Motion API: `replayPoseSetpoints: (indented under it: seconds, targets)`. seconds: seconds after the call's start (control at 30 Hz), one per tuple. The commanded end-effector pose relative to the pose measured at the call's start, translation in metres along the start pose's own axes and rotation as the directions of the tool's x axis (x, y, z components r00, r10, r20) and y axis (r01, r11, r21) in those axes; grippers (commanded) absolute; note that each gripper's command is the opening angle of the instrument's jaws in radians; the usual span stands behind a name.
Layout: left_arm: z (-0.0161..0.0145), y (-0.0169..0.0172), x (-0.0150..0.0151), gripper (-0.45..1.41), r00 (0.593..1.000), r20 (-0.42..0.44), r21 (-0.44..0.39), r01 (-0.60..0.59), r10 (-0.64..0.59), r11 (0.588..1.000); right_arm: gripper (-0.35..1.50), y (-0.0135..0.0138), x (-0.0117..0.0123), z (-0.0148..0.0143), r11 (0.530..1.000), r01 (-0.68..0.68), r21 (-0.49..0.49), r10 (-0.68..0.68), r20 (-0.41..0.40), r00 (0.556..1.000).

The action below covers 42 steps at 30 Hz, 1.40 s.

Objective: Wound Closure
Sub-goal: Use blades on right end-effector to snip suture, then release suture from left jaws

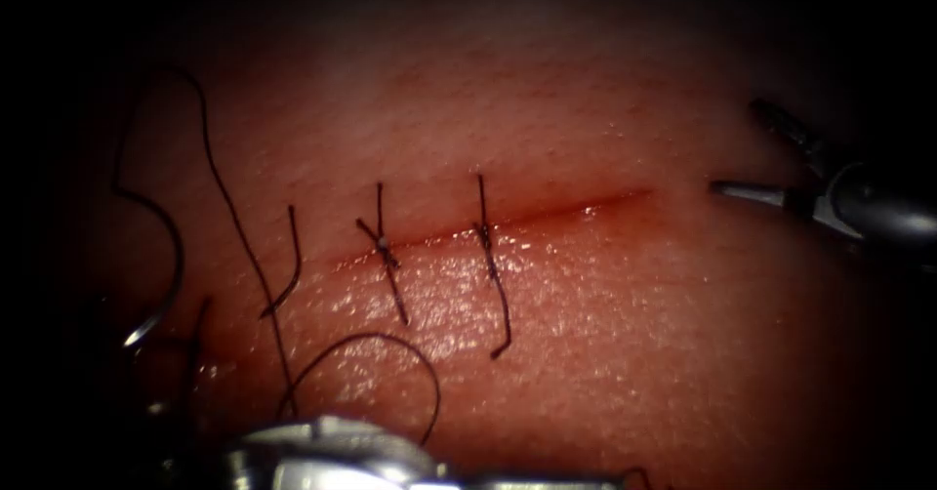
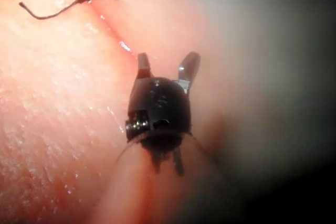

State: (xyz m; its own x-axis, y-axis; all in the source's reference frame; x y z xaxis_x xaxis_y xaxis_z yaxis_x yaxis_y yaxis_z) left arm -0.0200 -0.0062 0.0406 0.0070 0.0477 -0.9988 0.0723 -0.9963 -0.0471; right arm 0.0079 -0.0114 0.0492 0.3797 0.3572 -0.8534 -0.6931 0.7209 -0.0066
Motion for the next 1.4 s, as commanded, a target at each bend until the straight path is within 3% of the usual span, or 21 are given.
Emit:
replayPoseSetpoints:
  seconds: [0.03,0.13,0.17,0.27,0.3,0.37,0.47,0.67,0.83,0.87,0.9,0.93,1.1,1.17,1.23,1.4]
  targets:
    - [0.0013,0.0005,-0.0024,-0.45,1.0,-0.009,-0.03,0.021,-0.021,0.999,1.28,0.0005,-0.0001,0.0007,1.0,0.003,-0.009,-0.002,0.002,1.0]
    - [0.0027,0.0022,-0.0062,-0.45,0.997,-0.02,-0.053,0.076,-0.077,0.996,1.32,0.0002,0.0001,0.001,1.0,0.004,0.0,-0.004,-0.007,1.0]
    - [0.0031,0.0027,-0.0074,-0.32,0.995,-0.018,-0.062,0.1,-0.101,0.993,1.35,0.0,0.0002,0.0012,1.0,0.003,0.005,-0.003,-0.014,1.0]
    - [0.0039,0.0041,-0.0105,0.82,0.983,0.04,-0.08,0.183,-0.18,0.98,1.47,-0.0008,0.0006,0.0019,1.0,0.008,0.025,-0.007,-0.039,0.999]
    - [0.0038,0.0041,-0.0116,1.09,0.976,0.061,-0.078,0.215,-0.21,0.974,1.47,-0.0013,0.0008,0.0023,0.998,0.009,0.066,-0.005,-0.056,0.998]
    - [0.0035,0.0035,-0.0121,1.28,0.97,0.086,-0.009,0.229,-0.228,0.973,1.47,-0.0021,0.001,0.0024,0.996,0.009,0.089,-0.005,-0.045,0.999]
    - [0.0025,0.0025,-0.012,1.28,0.959,0.094,0.091,0.261,-0.269,0.961,1.47,-0.0032,0.0013,0.0027,0.995,0.011,0.102,-0.007,-0.042,0.999]
    - [-0.0011,0.0006,-0.0111,1.28,0.944,0.137,0.147,0.281,-0.301,0.948,1.47,-0.0046,0.0016,0.0031,0.993,0.03,0.11,-0.027,-0.035,0.999]
    - [-0.0045,-0.0002,-0.0122,1.24,0.934,0.185,0.168,0.277,-0.307,0.946,1.47,-0.0061,0.002,0.0033,0.986,0.039,0.162,-0.033,-0.036,0.999]
    - [-0.0051,-0.0004,-0.0126,1.18,0.928,0.205,0.177,0.278,-0.311,0.944,1.47,-0.0063,0.0021,0.0032,0.984,0.038,0.173,-0.032,-0.039,0.999]
    - [-0.0063,-0.0011,-0.0136,0.94,0.913,0.246,0.22,0.275,-0.326,0.936,1.43,-0.0065,0.0023,0.0031,0.982,0.037,0.185,-0.028,-0.05,0.998]
    - [-0.0066,-0.0015,-0.0143,0.86,0.903,0.267,0.249,0.272,-0.336,0.929,1.4,-0.0066,0.0024,0.0031,0.981,0.036,0.193,-0.026,-0.056,0.998]
    - [-0.0064,-0.0023,-0.0166,0.74,0.883,0.319,0.314,0.244,-0.344,0.917,1.38,-0.0067,0.0025,0.003,0.98,0.037,0.198,-0.025,-0.061,0.998]
    - [-0.0058,-0.0024,-0.0173,0.62,0.879,0.336,0.333,0.225,-0.338,0.916,1.38,-0.0067,0.0025,0.003,0.979,0.043,0.199,-0.031,-0.06,0.998]
    - [-0.0051,-0.0029,-0.0183,0.37,0.877,0.342,0.339,0.22,-0.338,0.915,1.37,-0.0068,0.0025,0.0031,0.979,0.049,0.199,-0.037,-0.061,0.997]
    - [-0.005,-0.003,-0.0199,0.35,0.879,0.346,0.344,0.206,-0.328,0.916,1.37,-0.007,0.0023,0.003,0.978,0.051,0.203,-0.04,-0.056,0.998]
